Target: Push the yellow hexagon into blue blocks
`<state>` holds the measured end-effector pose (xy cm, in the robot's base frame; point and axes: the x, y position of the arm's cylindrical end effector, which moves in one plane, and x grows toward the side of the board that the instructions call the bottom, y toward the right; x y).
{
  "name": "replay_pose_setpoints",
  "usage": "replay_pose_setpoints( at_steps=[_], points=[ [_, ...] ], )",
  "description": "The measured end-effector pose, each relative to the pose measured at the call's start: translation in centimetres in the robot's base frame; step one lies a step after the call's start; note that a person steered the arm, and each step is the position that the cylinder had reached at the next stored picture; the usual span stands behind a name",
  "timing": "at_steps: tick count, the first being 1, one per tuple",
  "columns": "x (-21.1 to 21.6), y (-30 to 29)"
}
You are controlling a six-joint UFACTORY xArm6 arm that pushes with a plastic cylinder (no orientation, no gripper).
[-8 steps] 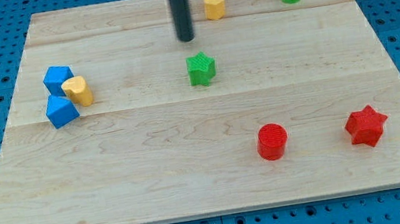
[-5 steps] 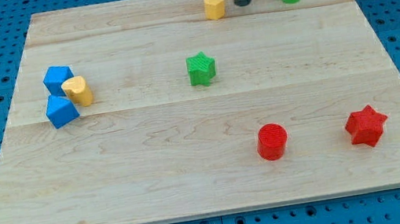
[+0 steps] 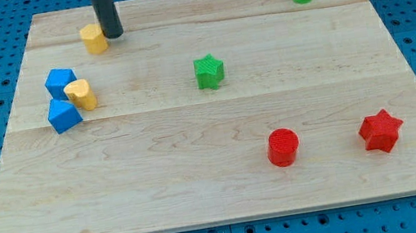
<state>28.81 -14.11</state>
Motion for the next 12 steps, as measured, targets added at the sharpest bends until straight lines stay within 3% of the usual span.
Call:
replay_pose_setpoints(
  at_steps=[2,3,6,10,12],
  points=[
    [-2.9,-3.8],
    [-1.9,-8.5],
    [4.9,-6.4],
    [4.9,-8.5],
    [5.1,-5.8]
  ],
)
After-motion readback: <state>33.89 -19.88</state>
